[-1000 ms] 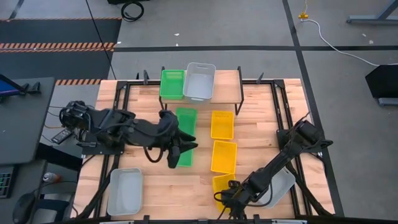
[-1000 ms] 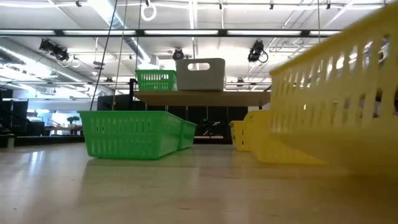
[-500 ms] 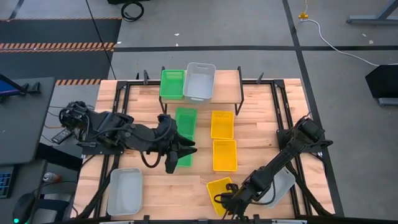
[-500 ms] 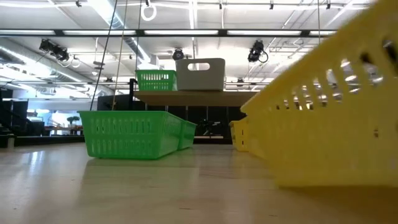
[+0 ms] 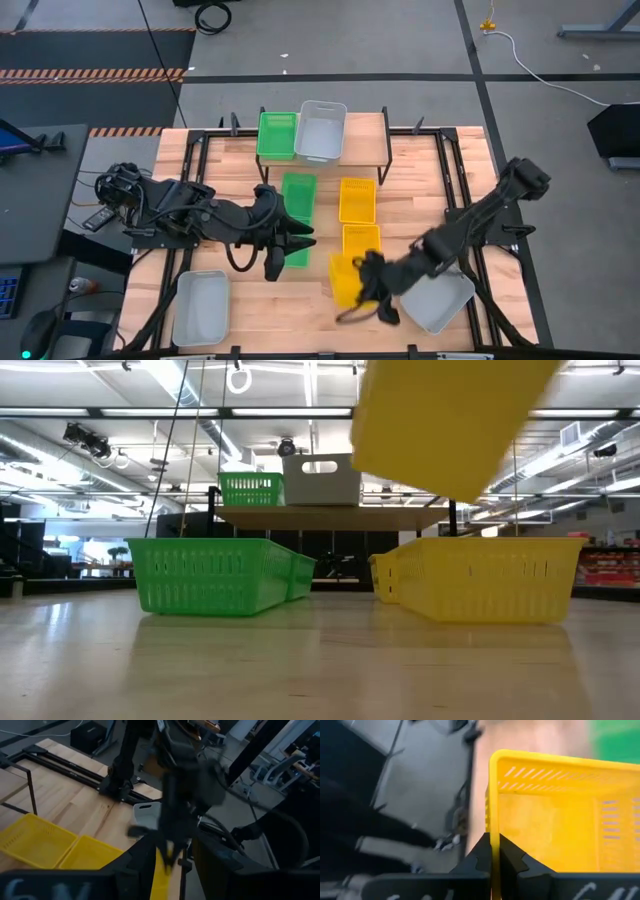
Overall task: Stack baskets on shelf by color
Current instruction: Put the bottom yellow bin on the shelf
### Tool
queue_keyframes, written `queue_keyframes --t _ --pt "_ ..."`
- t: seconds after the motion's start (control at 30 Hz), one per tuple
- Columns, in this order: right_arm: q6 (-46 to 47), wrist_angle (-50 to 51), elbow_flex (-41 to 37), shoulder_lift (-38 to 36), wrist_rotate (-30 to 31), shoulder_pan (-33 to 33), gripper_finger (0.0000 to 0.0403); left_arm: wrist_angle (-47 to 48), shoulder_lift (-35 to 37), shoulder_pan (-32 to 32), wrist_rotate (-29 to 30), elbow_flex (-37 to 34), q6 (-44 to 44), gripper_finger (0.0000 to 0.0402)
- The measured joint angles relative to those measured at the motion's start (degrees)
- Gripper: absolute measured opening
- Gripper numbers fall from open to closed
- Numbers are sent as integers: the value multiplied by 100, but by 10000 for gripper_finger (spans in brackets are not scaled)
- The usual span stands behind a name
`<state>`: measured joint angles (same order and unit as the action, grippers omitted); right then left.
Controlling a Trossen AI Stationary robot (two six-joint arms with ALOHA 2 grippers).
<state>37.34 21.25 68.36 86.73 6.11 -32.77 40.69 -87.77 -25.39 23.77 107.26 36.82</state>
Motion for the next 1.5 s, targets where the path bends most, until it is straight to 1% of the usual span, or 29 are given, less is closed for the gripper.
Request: queue_keyframes --t 0.1,0.23,0.37,0.5,0.67,0.77,0.87,0.97,1.13,1.37,1.5 --pt "-205 293 0 -427 201 384 11 -18 -24 0 -5 0 -20 133" --pt "-377 768 0 -937 478 928 11 -5 -31 -35 -149 -2 -300 133" --pt "-627 1108 0 -1406 877 1406 11 232 -31 -39 -155 -2 -563 133" --pt "-1181 1157 0 -1795 1127 1775 11 682 -31 -19 -119 -2 -1226 133" --pt "-1951 1213 0 -2217 1484 2206 12 1537 -147 79 315 -2 -2004 133" --pt "-2503 1315 2 -2392 1593 2516 12 1713 -332 251 341 -2 -2542 133" --pt "-2999 1450 2 -2487 1593 2847 13 1642 -564 458 277 -2 -2762 133" --pt "-3442 1732 2 -2539 1593 3175 13 1628 -816 701 98 -2 -2701 133" --pt "-4178 2319 2 -2529 1512 3749 13 1653 -1151 1121 43 -2 -2735 133" --pt "-4926 2439 2 -2399 827 4625 14 1673 -1672 1797 -558 -2 -3117 133" --pt "-5120 2431 2 -2315 385 5059 14 1663 -1851 2032 -629 -2 -3193 133"
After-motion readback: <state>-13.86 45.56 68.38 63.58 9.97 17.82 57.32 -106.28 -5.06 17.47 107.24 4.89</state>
